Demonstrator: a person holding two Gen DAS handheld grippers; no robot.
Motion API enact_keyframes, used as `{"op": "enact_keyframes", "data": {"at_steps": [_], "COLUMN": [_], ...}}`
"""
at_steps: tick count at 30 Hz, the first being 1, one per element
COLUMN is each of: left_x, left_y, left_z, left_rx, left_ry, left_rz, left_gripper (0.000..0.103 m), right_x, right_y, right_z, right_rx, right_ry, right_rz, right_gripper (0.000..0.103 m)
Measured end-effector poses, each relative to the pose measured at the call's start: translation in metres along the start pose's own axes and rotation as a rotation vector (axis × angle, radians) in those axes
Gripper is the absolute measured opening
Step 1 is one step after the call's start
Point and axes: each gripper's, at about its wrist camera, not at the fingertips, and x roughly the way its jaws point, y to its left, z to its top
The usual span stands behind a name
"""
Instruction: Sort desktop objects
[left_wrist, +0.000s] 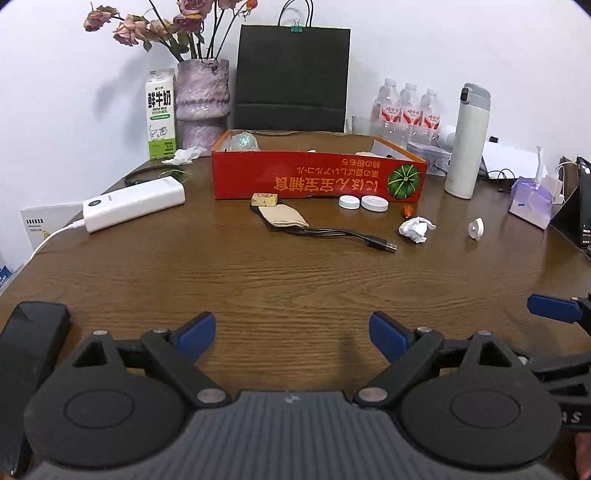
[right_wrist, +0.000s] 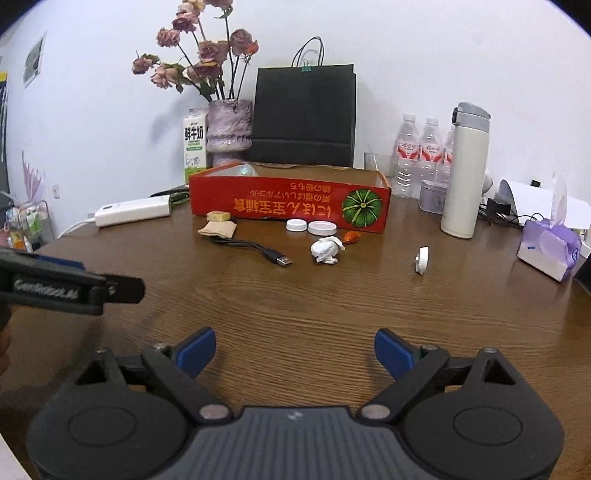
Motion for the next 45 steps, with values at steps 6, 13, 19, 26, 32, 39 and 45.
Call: {"op": "enact_keyframes", "data": {"at_steps": [6, 13, 19, 26, 32, 39, 45], "left_x": [0.035, 0.121, 0.177, 0.190, 0.179, 0.111, 0.049], "left_y": [0.012, 0.028, 0.039, 0.041, 0.042, 0.038, 0.027], "left_z": [0.042, 0.107, 0.121, 0.117, 0.119, 0.116, 0.085], "left_rx": [0.036, 0.036, 0.030, 0.040, 0.031, -0.042, -0.100], "left_ry": [-0.051, -0.046, 0.026, 0.048, 0.016, -0.058, -0.019], "left_rz": [0.031, 0.002, 0.001, -0.048, -0.064, -0.057, -0.071], "left_gripper": [0.088, 0.072, 0.057, 0.031, 0.031, 0.031, 0.031], "right_x": [0.013, 0.080, 0.176, 0.226, 0.232, 0.177, 0.100], "right_y": [-0.016, -0.031, -0.044, -0.059, -0.059, -0.046, -0.011], "right_z": [0.023, 0.094, 0.131, 0.131, 0.128, 0.136, 0.114], "right_rx": [0.074, -0.011, -0.090, -0.034, -0.005, -0.009, 0.017], "right_ry": [0.012, -0.052, 0.072, 0.147, 0.153, 0.032, -0.010], "right_rz": [0.070, 0.041, 0.081, 0.124, 0.140, 0.097, 0.161], "right_gripper": [0.091, 0.087, 0.064, 0.055, 0.038, 0.038, 0.038]}}
